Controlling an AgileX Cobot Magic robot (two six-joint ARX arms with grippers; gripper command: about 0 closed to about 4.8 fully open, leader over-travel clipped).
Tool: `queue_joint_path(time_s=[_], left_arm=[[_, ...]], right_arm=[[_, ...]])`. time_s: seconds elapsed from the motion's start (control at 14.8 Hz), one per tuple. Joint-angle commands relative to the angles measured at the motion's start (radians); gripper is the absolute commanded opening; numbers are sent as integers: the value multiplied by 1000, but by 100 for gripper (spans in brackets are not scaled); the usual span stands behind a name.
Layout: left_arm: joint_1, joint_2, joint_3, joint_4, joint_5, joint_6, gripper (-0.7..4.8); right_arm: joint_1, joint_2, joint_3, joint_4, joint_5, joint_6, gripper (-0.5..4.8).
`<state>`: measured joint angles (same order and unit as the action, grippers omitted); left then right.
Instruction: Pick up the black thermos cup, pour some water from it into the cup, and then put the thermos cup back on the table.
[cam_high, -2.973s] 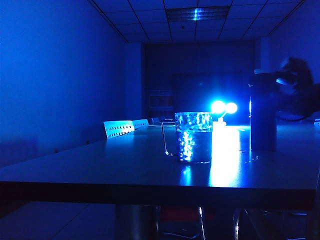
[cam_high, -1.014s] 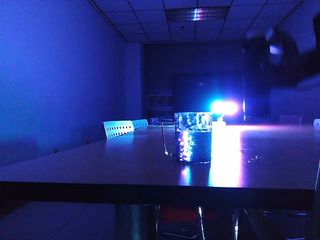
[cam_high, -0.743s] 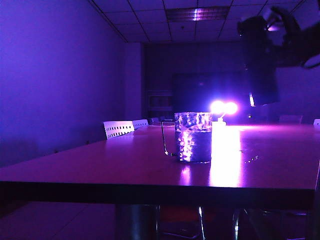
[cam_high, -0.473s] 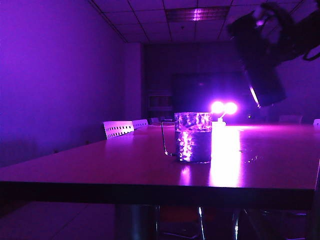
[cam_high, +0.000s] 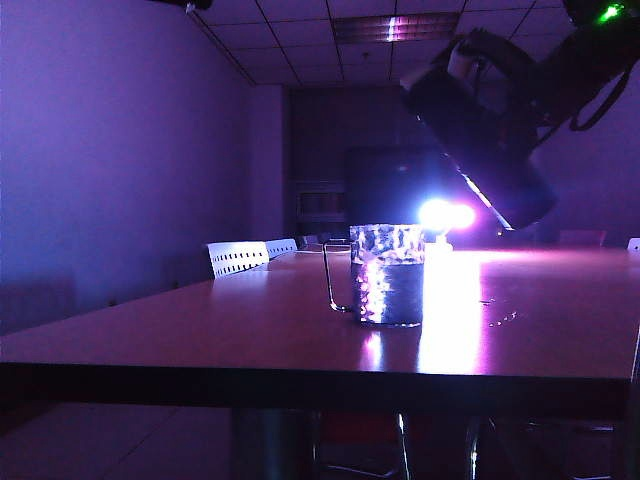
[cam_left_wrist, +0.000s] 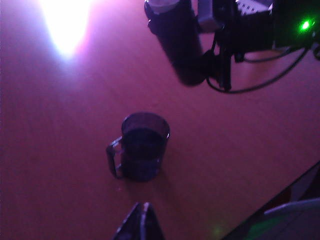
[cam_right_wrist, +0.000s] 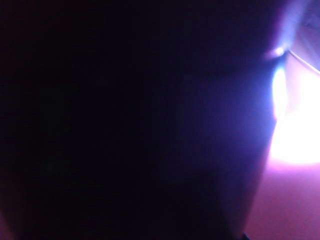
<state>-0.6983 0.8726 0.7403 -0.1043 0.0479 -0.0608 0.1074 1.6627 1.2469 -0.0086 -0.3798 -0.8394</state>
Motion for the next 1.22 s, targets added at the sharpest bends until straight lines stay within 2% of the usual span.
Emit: queue_joint_path(time_s=[0.07,0.41,0.81,1.22], left_arm=[[-2,-1,6,-11,-3,0,-5],[-2,-1,5,-11,-3,0,-5],[-2,-2,5,-9,-2,0,-5],[-2,-2,5,-9,1,0,-5]], right_arm=[[5,-14,-17,55,20,-60,84],[23,-15,-112,89,49,-188,84],[46,-15,-116,97,145,-381,85],[45,-14,-115,94,145,-361,85]])
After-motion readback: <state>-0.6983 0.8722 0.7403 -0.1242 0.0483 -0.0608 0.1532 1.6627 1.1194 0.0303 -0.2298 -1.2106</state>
